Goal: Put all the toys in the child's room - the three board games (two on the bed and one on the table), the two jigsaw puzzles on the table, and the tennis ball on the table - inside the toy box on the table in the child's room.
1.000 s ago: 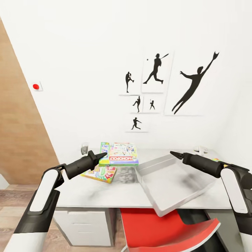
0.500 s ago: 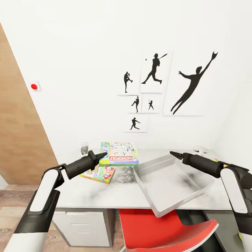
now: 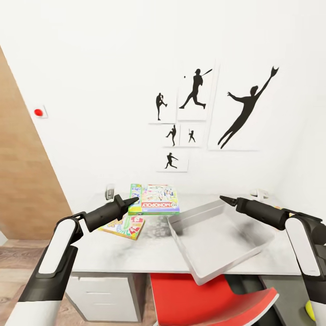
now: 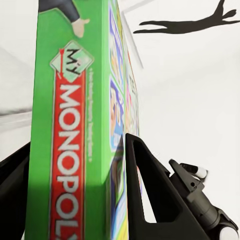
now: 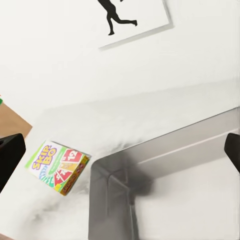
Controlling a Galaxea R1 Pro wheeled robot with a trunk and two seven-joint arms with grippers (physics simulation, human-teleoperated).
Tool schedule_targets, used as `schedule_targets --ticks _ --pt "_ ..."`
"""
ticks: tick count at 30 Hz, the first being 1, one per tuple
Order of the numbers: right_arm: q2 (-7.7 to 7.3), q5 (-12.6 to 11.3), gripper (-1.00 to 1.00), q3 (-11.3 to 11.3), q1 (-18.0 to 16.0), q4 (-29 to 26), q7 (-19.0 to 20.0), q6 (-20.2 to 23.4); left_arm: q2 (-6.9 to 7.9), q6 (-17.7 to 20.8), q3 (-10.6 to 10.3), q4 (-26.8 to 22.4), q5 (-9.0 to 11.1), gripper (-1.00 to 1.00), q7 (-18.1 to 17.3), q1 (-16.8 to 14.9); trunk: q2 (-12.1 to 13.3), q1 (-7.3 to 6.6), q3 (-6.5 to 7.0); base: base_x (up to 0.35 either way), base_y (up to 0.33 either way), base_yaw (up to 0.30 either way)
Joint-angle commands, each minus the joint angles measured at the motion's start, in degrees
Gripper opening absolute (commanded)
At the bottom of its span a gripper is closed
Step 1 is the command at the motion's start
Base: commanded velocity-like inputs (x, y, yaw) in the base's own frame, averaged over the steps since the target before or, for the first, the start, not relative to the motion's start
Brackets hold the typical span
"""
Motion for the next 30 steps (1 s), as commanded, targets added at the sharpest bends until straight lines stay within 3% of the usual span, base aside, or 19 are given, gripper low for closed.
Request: schedule_targets --ticks 1,30 --pt "0.0 0.47 1.0 -0.08 -0.07 -0.01 0.56 0.24 -0.02 0.19 0.05 -0.04 0.49 -1.0 0.38 -0.06 -0.13 0.04 -0.13 0.043 -0.088 0.0" --pt "0.0 0.39 1.0 -0.1 -0.07 -0.01 0.58 0.24 -0.28 -0.33 -0.25 -0.04 0.1 -1.0 0.45 -0.12 -0.13 0.04 -0.13 -0.002 -0.038 0.0"
